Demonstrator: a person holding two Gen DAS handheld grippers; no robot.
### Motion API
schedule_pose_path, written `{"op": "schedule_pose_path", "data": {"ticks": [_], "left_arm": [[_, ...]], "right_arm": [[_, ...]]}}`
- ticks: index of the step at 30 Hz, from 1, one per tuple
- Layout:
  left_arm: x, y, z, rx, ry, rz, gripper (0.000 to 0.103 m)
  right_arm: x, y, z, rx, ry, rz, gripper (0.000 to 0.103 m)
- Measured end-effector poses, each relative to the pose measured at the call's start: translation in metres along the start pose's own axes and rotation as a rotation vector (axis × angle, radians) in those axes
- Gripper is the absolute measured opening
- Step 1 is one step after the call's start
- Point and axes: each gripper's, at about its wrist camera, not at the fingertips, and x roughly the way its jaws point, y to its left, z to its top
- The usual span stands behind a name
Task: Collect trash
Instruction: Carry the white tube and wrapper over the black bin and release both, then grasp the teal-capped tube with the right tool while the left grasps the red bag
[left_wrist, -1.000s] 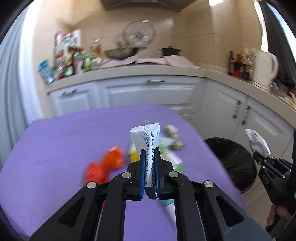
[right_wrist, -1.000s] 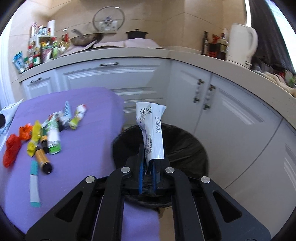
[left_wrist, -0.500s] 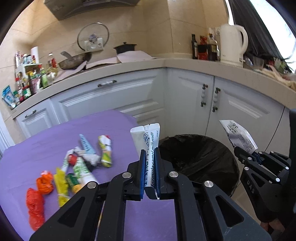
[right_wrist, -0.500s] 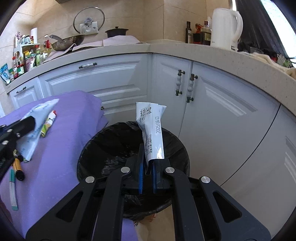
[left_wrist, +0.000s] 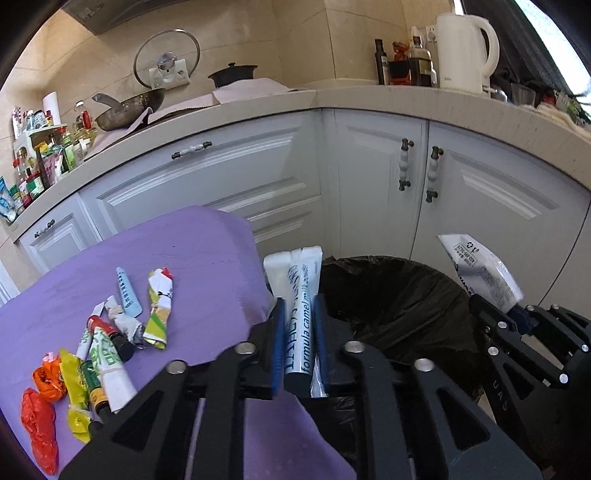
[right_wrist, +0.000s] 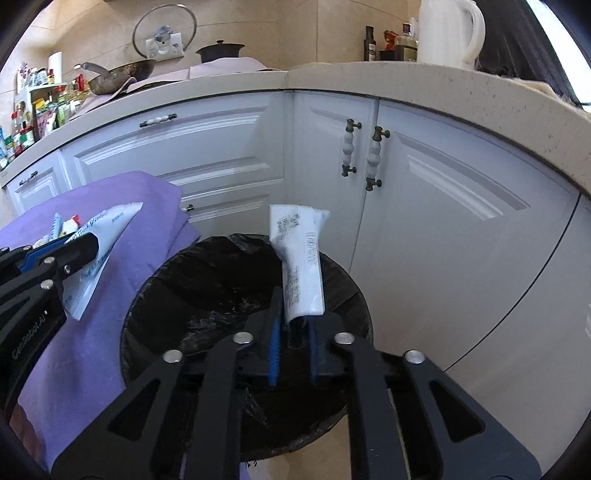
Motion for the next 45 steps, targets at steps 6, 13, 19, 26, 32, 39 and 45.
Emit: {"op": "schedule_pose_path", "data": {"ticks": [6,13,19,26,32,39,45], "left_arm": [[0.0,0.004,-0.001,-0.005,0.01,0.024,0.043],[-0.02,0.016,0.0,-0.009,-0.011,0.057,0.052],[-0.05,0.049,-0.009,-0.047,-0.029,0.104,0.054],[-0.084,0.102,-0.038,-0.116,-0.017,0.203,0.06],[-0.109,0.149,-0.071,-0.165,0.001,0.317,0.061],[-0.13,0.199,-0.111,-0.247,0.04,0.409,0.061],[-0.142,0.227,-0.138,-0.285,0.065,0.477,0.061]], "right_arm": [[0.003,-0.006,0.001,0.026,0.013,-0.007,0.017],[-0.013,0.002,0.004,0.021,-0.002,-0.005,0.033],[-0.039,0.026,0.001,0.005,-0.043,0.026,0.052],[-0.061,0.068,-0.009,-0.051,-0.054,0.09,0.067],[-0.082,0.118,-0.025,-0.13,-0.052,0.154,0.069],[-0.108,0.163,-0.044,-0.206,-0.07,0.234,0.068],[-0.119,0.2,-0.061,-0.298,-0.056,0.307,0.067]]}}
